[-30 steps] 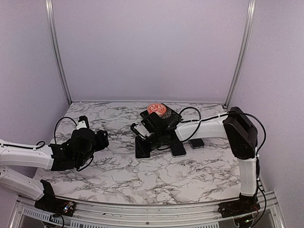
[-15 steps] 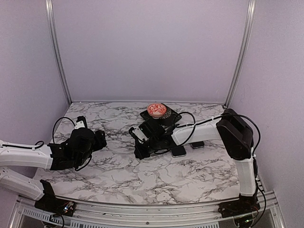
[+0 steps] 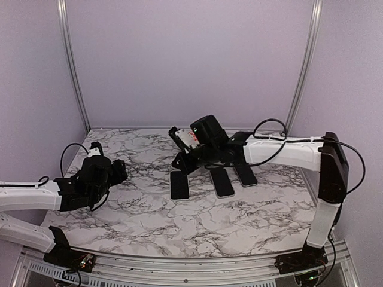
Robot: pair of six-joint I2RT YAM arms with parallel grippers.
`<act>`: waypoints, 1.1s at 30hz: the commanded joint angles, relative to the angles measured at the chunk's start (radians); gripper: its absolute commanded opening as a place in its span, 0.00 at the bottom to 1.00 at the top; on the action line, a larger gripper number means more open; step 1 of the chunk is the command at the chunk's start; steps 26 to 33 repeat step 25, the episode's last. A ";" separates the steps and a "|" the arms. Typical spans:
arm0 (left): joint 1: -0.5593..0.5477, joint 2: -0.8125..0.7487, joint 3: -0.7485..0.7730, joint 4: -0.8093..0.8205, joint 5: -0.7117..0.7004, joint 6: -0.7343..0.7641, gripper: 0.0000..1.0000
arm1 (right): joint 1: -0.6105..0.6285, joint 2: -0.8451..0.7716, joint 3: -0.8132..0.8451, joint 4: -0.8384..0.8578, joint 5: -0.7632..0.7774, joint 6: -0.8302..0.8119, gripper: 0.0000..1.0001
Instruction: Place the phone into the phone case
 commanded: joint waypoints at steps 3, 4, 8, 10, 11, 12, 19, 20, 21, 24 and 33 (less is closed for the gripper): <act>0.203 -0.112 0.011 -0.096 0.069 0.153 0.80 | -0.288 -0.326 -0.202 0.030 0.091 -0.011 0.36; 0.236 -0.127 0.011 -0.120 0.072 0.163 0.82 | -0.341 -0.381 -0.259 0.035 0.091 -0.005 0.54; 0.353 -0.181 -0.009 -0.161 0.074 0.209 0.97 | -0.543 -0.619 -0.480 0.079 0.156 0.010 0.99; 0.407 -0.198 -0.027 -0.169 0.059 0.197 0.99 | -0.664 -0.716 -0.587 0.111 0.159 0.031 0.99; 0.430 -0.206 -0.039 -0.163 0.048 0.185 0.99 | -0.727 -0.755 -0.631 0.123 0.159 0.046 0.99; 0.445 -0.214 -0.055 -0.149 0.030 0.177 0.99 | -0.780 -0.793 -0.675 0.143 0.155 0.066 0.99; 0.472 -0.283 -0.205 0.025 -0.115 0.200 0.99 | -0.861 -0.901 -0.902 0.273 0.327 0.106 0.99; 0.473 -0.287 -0.207 0.027 -0.116 0.210 0.99 | -0.861 -0.900 -0.922 0.280 0.340 0.118 0.99; 0.473 -0.291 -0.206 0.028 -0.119 0.234 0.99 | -0.861 -0.900 -0.948 0.310 0.338 0.126 0.99; 0.474 -0.297 -0.206 0.030 -0.144 0.268 0.99 | -0.861 -0.915 -1.010 0.370 0.333 0.143 0.99; 0.473 -0.299 -0.207 0.032 -0.145 0.269 0.99 | -0.862 -0.920 -1.022 0.383 0.337 0.143 0.99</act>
